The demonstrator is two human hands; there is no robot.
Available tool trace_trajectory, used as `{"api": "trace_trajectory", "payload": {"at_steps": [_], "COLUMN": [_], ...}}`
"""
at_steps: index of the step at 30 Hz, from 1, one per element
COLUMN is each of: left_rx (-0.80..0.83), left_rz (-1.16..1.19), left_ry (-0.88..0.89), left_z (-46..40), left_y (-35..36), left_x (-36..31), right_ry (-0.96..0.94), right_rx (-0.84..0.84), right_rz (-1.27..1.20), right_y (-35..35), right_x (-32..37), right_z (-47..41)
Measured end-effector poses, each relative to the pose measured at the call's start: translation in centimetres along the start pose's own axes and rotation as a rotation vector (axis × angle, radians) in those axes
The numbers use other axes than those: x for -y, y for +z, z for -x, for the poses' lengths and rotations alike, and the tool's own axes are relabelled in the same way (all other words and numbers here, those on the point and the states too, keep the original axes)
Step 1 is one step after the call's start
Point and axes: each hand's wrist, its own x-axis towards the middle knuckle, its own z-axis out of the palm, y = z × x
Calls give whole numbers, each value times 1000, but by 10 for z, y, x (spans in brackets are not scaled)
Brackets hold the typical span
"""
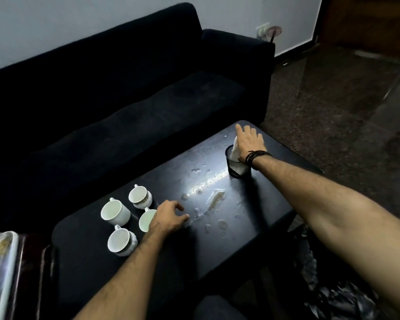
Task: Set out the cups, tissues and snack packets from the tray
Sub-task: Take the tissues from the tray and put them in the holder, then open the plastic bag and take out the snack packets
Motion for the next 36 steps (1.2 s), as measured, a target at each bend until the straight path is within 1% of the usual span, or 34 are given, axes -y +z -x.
{"api": "trace_trajectory", "payload": {"at_steps": [3, 8, 12, 17, 22, 25, 28, 32, 36], "left_rx": [2, -20, -52, -114, -237, -321, -380, -463, -593], "left_rz": [13, 33, 36, 11, 51, 35, -35, -100, -158], "left_ry": [3, 25, 27, 29, 14, -32, -99, -261, -490], "left_z": [1, 3, 12, 33, 66, 91, 117, 156, 202], "left_y": [0, -8, -21, -43, -75, -97, -118, -150, -167], "left_x": [0, -1, 5, 19, 45, 78, 125, 201, 281], "right_ry": [10, -46, -178, -397, -566, -692, -758, -851, -949], "right_rx": [-14, -59, -122, -23, 70, 86, 107, 153, 194], "right_rz": [-8, -15, -53, -84, -146, -180, -265, -353, -403], "right_y": [-1, -12, -20, -16, -6, -1, 4, 11, 25], "right_x": [0, 9, 35, 97, 170, 224, 277, 351, 421], "right_z": [-2, 1, 19, 58, 96, 115, 135, 165, 203]}}
